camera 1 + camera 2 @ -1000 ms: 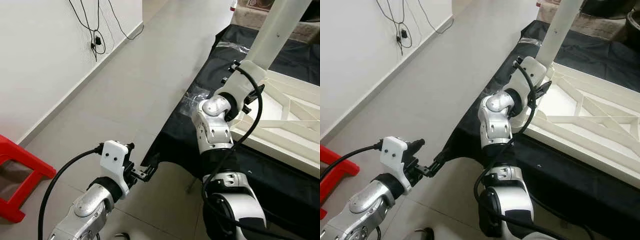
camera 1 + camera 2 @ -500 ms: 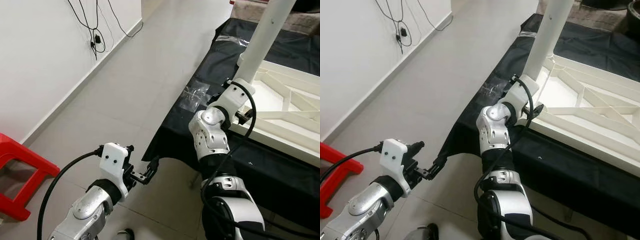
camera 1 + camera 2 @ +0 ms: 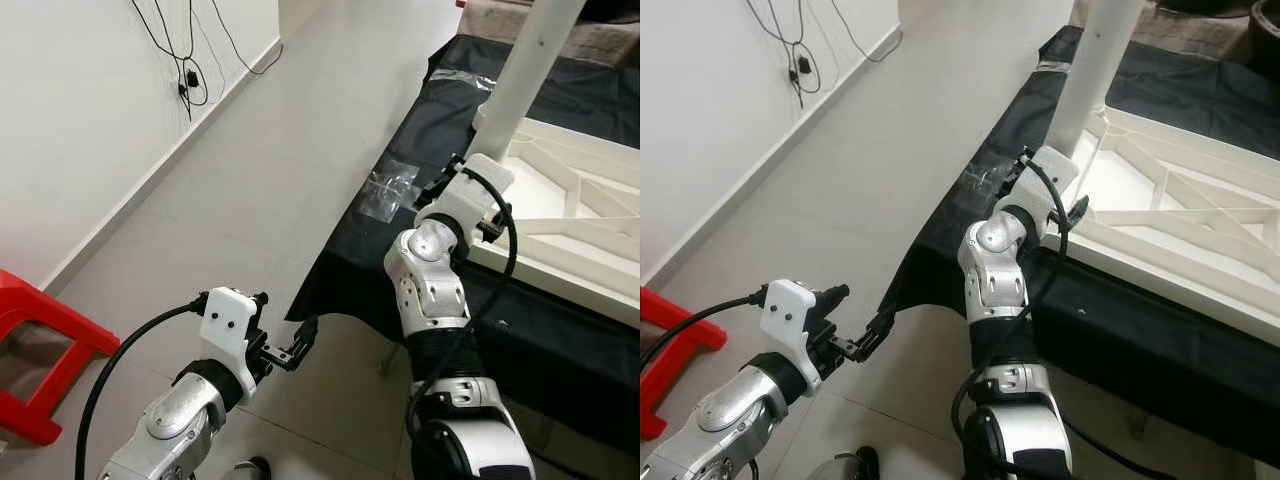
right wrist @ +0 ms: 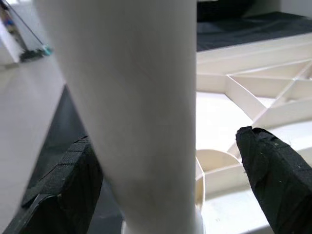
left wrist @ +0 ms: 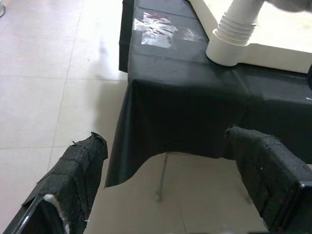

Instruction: Building children table

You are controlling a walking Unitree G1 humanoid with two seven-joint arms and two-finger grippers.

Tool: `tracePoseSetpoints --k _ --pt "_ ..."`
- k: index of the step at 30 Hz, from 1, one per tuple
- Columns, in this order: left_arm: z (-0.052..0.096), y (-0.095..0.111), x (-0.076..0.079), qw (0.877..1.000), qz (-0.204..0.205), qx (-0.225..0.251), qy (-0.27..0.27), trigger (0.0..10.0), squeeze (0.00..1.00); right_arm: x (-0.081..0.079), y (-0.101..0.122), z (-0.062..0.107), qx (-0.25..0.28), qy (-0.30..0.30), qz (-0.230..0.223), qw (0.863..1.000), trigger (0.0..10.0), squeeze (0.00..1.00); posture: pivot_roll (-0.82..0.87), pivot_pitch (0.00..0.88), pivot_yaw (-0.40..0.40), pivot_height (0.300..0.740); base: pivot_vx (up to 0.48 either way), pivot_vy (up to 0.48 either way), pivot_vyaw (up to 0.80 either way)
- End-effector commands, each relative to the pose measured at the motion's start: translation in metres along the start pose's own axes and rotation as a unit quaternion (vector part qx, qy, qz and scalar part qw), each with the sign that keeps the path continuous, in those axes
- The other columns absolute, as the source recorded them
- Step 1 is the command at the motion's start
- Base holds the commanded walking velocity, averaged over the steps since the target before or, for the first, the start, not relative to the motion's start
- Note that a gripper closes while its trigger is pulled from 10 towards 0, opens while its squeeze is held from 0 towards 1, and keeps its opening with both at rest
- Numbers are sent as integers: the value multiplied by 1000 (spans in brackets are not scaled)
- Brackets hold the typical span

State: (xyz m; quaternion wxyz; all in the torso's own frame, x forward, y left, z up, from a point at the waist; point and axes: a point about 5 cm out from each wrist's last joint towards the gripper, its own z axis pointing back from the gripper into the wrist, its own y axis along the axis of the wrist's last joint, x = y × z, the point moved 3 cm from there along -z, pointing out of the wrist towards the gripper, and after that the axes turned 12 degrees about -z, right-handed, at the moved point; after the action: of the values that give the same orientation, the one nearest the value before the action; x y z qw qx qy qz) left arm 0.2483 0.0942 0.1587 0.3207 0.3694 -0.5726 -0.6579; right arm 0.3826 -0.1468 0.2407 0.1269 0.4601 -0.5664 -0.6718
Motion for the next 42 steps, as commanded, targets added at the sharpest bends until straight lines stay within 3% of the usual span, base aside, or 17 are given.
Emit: tracePoseSetpoints --k 1,11,22,23,25,28,29,30,31,32,38,42 --pt "1 -5 2 1000 -1 -9 -2 10000 0 6 -38 27 -69 5 12 998 10000 0 123 193 -36 740 0 0 0" --pt "-1 -6 2 1000 -1 -7 -5 10000 0 21 -40 44 -104 79 48 990 10000 0 108 186 -36 740 0 0 0" --pt "-3 -7 1 1000 -2 -5 -8 10000 0 38 -36 48 -113 101 70 986 10000 0 96 173 -31 740 0 0 0" --pt "-3 -6 1 1000 -2 -4 -9 10000 0 41 -36 53 -123 138 77 980 10000 0 92 167 -31 740 0 0 0" --pt "-2 -7 1 1000 -3 -4 -7 10000 0 49 -34 70 -142 247 88 954 10000 0 87 161 -31 740 0 0 0" --pt "-2 -7 1 1000 -3 -4 -7 10000 0 49 -34 70 -142 247 88 954 10000 0 87 161 -31 740 0 0 0" --pt "1 -14 3 1000 -11 -13 4 10000 0 82 -40 90 -154 313 140 927 10000 0 78 141 -28 740 0 0 0" --pt "3 -17 3 1000 -14 -20 13 10000 0 96 -42 97 -152 327 167 918 10000 0 71 131 -25 740 0 0 0" --pt "3 -17 3 1000 -14 -20 13 10000 0 96 -42 97 -152 327 167 918 10000 0 71 131 -25 740 0 0 0" --pt "5 -20 3 999 -13 -25 21 10000 0 107 -42 102 -148 339 188 910 10000 0 70 128 -23 740 0 0 0" --pt "9 -30 -3 997 -18 -46 56 10000 0 122 -45 100 -151 320 194 915 10000 0 63 105 -12 740 0 0 0" --pt "5 -34 -7 996 -24 -52 75 10000 0 113 -53 94 -162 326 178 914 10000 0 65 74 -8 740 0 0 0"
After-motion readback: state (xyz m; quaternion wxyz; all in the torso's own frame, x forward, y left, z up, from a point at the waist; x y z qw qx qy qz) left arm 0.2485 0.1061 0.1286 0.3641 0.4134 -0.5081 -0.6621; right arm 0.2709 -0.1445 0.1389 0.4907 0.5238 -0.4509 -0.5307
